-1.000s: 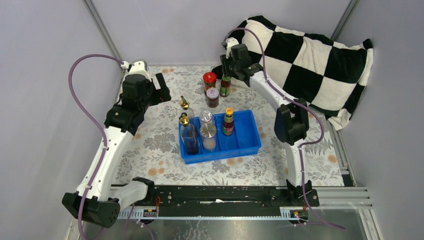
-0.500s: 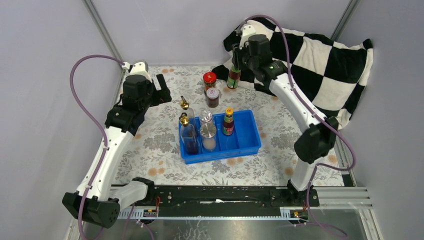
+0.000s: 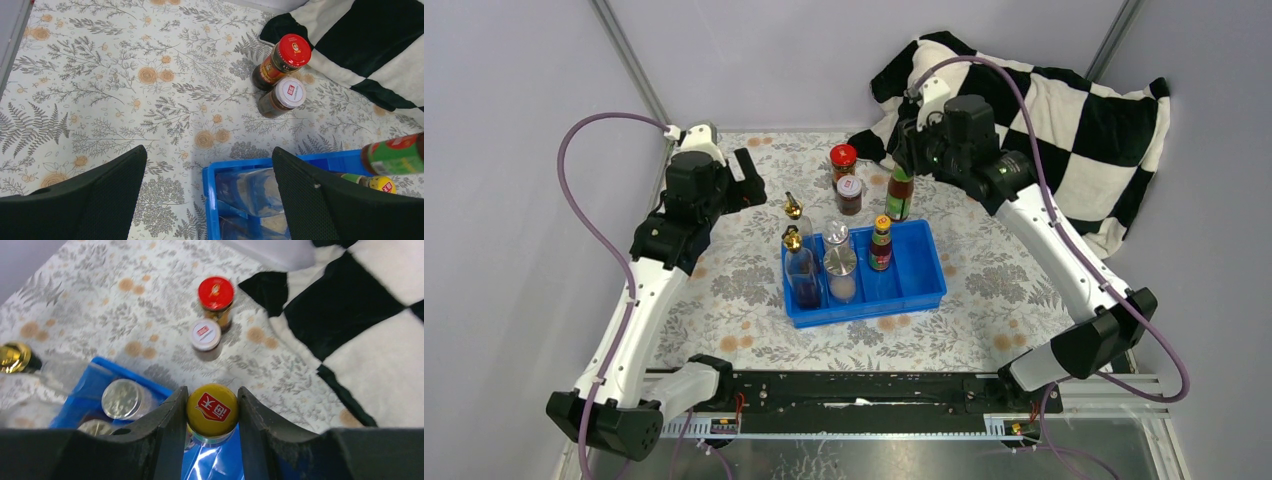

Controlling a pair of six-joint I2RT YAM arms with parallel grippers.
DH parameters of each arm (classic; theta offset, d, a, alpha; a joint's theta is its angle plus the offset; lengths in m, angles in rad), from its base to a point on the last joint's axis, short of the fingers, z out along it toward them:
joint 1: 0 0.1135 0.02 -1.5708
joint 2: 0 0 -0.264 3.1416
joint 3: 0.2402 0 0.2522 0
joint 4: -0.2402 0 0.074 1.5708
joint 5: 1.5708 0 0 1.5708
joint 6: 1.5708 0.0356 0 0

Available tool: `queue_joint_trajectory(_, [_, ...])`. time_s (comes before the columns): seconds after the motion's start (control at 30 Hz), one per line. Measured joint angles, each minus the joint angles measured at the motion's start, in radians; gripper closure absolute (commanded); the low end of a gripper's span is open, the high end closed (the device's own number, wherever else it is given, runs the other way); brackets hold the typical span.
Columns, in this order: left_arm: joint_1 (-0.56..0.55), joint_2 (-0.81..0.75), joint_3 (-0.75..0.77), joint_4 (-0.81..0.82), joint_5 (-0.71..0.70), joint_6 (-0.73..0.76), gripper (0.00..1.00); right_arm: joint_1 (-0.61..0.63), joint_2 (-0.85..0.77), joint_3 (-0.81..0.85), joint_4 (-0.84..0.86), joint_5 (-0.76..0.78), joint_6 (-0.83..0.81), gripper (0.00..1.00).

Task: Organize the condiment bottles
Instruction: Place the bottle in the storage box.

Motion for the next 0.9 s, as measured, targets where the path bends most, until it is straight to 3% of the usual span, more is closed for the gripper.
queue_joint_trajectory(0.27, [0.000,-0.029,0.000,-0.002,0.002,-0.003,0.01,0.045,-0.031,-0.106,-0.011,-0.021,0.004,0.78])
queue_joint_trajectory(0.9, [0.000,-0.031,0.002,-0.032,0.002,-0.003,0.01,0.090,-0.010,-0.175,0.038,-0.019,0.005,0.78])
